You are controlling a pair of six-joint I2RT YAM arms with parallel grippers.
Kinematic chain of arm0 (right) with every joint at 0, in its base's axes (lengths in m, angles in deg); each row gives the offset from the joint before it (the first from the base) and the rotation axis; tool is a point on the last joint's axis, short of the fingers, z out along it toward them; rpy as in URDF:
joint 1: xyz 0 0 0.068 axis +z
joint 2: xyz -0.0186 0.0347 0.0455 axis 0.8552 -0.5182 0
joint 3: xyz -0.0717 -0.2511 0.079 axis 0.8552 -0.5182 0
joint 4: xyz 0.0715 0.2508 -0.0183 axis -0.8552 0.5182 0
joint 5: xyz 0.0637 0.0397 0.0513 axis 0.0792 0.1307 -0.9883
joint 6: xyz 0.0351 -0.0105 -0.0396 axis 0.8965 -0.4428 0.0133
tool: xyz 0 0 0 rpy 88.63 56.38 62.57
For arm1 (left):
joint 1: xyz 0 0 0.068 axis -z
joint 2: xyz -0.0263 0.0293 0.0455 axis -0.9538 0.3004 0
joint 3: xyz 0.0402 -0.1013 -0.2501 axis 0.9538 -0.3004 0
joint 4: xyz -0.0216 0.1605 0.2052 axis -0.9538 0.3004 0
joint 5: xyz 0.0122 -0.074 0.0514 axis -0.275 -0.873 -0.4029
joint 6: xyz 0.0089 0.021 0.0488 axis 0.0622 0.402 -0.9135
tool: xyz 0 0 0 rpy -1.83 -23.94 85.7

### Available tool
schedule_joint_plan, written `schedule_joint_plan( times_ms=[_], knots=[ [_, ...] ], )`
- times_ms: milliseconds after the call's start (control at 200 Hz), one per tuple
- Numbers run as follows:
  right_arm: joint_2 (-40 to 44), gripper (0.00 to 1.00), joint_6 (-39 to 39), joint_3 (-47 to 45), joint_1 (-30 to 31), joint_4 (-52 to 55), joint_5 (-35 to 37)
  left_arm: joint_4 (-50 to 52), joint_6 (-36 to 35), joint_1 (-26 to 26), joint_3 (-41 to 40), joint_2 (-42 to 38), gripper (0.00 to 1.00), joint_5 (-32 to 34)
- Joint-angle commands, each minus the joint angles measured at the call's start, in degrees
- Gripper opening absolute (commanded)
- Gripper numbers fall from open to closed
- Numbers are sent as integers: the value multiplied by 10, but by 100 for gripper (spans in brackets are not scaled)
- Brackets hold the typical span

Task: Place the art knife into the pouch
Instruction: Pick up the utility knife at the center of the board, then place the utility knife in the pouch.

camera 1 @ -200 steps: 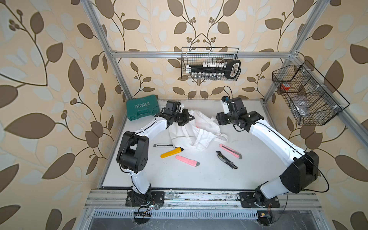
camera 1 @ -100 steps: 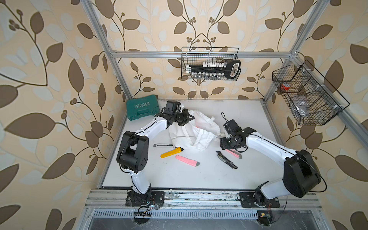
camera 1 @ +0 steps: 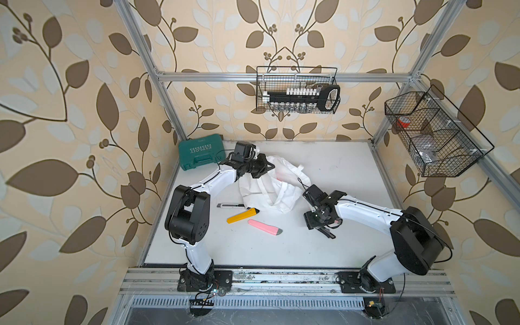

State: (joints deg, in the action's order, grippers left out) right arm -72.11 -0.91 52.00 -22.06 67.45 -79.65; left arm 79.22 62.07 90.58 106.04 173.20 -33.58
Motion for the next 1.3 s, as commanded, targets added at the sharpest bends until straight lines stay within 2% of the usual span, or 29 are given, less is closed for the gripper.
schedule_joint_plan(
  times_ms=[0, 85, 210, 315, 495, 645, 745, 955, 1070, 1295],
  knots=[
    [-16, 68, -12, 9, 6, 15, 30, -4, -4, 4, 12, -3, 0, -7],
    [-23, 65, -13, 8, 8, 16, 29, -4, -4, 4, 13, -4, 0, -6],
    [-37, 51, -11, 7, 15, 11, 11, -3, -4, 4, 15, -3, 0, -7],
    [-49, 35, -10, 8, 19, 6, 1, -2, -4, 4, 16, -3, 0, -6],
    [-43, 28, -6, 16, 29, 13, 2, -3, -4, 4, 17, 0, 0, -7],
    [22, 26, 4, 34, 36, 58, 13, 0, -4, 4, 19, 2, 0, -7],
    [78, 26, 8, 61, 61, 103, 15, 1, -5, 4, 20, 3, 0, -6],
    [135, 25, -3, 152, 73, 153, -10, 8, -6, 4, 22, 4, 0, -6],
    [111, 26, -34, 238, 68, 154, -5, 6, -6, 4, 18, 5, 0, -6],
    [-19, 26, -100, 403, 39, 100, -24, 6, -6, 5, 17, 4, 0, -6]
  ],
)
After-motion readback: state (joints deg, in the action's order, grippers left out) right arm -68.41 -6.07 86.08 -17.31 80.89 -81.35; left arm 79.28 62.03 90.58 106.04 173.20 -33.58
